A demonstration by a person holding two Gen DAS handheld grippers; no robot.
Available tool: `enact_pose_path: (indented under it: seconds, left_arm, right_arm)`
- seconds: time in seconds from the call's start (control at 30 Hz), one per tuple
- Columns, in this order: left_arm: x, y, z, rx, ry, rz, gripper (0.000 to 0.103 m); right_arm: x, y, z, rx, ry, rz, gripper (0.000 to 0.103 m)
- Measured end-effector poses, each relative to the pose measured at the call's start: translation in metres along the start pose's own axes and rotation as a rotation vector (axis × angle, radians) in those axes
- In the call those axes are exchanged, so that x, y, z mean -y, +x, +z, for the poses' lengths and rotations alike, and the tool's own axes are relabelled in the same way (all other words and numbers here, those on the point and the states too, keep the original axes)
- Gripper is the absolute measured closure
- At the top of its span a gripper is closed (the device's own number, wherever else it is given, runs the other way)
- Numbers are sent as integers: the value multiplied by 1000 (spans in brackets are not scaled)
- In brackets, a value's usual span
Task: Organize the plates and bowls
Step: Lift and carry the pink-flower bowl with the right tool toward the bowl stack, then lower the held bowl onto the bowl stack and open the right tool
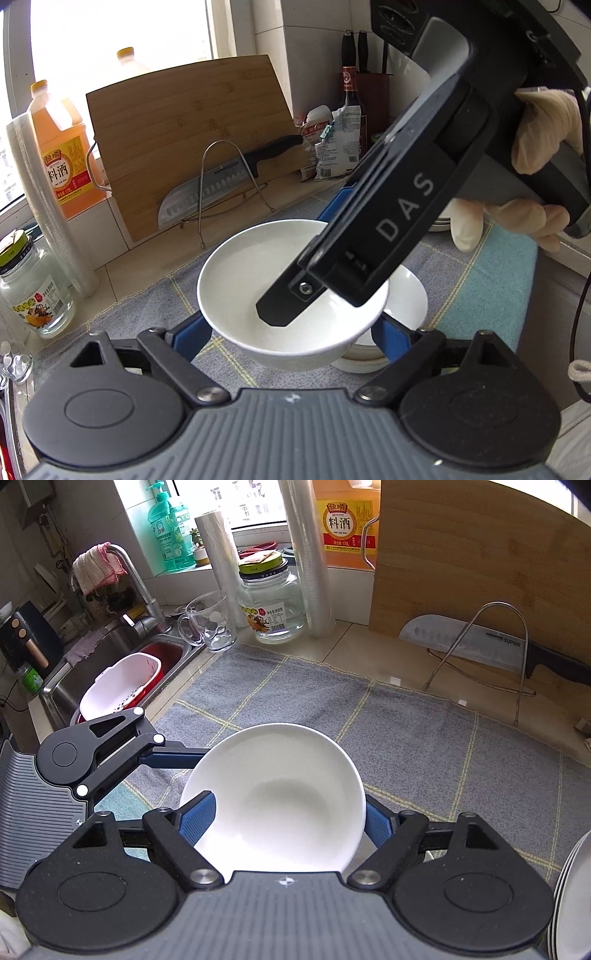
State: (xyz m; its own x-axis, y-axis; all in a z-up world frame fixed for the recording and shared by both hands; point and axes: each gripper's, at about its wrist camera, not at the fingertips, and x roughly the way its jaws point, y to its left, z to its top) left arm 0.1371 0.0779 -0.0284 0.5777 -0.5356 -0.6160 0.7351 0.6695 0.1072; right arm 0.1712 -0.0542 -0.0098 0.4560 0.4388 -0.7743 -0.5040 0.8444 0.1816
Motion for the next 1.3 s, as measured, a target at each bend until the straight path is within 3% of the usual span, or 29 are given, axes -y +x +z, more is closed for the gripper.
enact_pose_path:
  seconds: [0.7,1.3]
  left_arm:
    - [33,27,16,-17,56,-77,11]
    - [37,46,10,-64,52,-88,11]
  right_arm:
    - [40,-30,-35,25,100,-54,15]
    - [53,-14,-45,-3,141,-43,15]
